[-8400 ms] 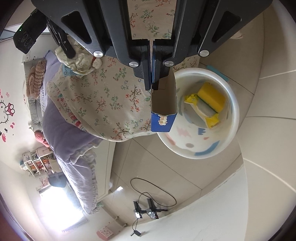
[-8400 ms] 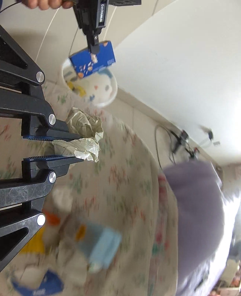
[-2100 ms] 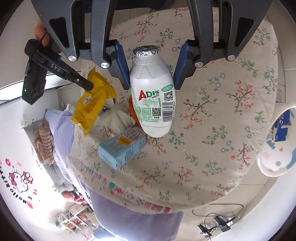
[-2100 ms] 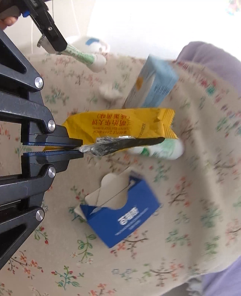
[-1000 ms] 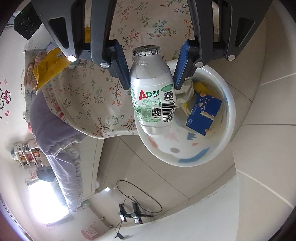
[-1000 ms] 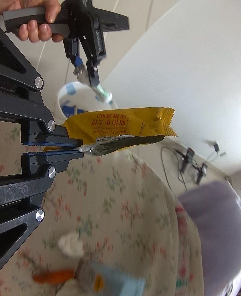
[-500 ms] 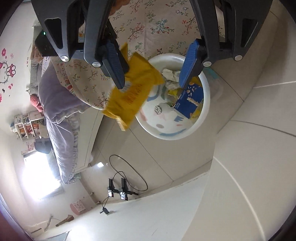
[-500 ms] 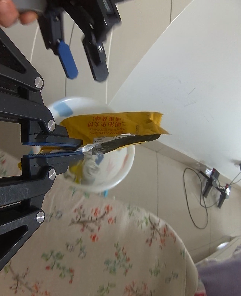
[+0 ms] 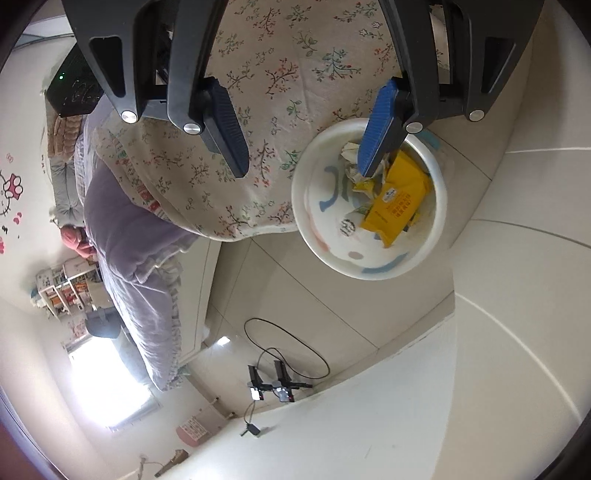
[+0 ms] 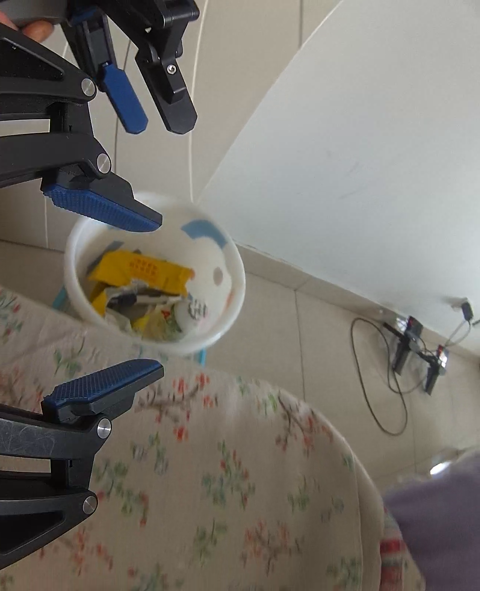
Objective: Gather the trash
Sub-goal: 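Grasp the crumpled tissue with the left tool while the right tool grasps a crumpled wrapper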
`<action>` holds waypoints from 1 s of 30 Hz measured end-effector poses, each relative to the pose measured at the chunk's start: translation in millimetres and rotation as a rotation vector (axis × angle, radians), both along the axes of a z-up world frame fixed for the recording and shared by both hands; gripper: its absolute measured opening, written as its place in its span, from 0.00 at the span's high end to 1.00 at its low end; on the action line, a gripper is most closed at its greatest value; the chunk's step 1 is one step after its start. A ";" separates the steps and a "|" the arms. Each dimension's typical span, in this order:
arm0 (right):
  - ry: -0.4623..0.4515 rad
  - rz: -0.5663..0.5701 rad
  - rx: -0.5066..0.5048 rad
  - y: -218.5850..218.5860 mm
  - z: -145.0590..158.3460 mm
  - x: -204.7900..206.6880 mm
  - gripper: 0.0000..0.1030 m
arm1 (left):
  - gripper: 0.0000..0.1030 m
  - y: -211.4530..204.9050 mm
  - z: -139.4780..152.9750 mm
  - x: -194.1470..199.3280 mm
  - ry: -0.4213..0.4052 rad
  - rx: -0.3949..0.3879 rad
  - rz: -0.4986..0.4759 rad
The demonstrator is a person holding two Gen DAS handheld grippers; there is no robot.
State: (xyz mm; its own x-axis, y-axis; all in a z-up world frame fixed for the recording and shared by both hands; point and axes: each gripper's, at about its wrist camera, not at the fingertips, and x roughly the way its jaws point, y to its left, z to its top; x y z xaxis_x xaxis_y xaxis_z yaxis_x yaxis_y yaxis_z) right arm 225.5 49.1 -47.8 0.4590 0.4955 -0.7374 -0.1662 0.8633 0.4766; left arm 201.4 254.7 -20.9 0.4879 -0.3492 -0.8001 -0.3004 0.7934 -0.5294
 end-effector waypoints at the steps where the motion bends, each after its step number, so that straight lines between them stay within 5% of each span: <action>1: 0.001 -0.019 -0.002 -10.9 5.7 -5.2 0.39 | 0.38 -10.1 2.8 -1.0 -0.005 0.004 -0.026; 7: -0.064 -0.124 -0.017 -97.2 53.8 -41.5 0.38 | 0.35 -85.1 14.1 -5.3 -0.046 0.032 -0.215; 12: -0.108 -0.340 -0.062 -201.0 78.0 -71.4 0.35 | 0.31 -165.3 -3.3 -11.1 -0.014 0.173 -0.395; 19: 0.049 -0.563 -0.046 -313.9 34.8 -87.1 0.35 | 0.31 -255.7 -50.1 -18.3 0.074 0.262 -0.553; 30: 0.148 -0.572 -0.050 -346.2 0.5 -94.6 0.35 | 0.31 -327.3 -78.0 -12.7 0.041 0.393 -0.627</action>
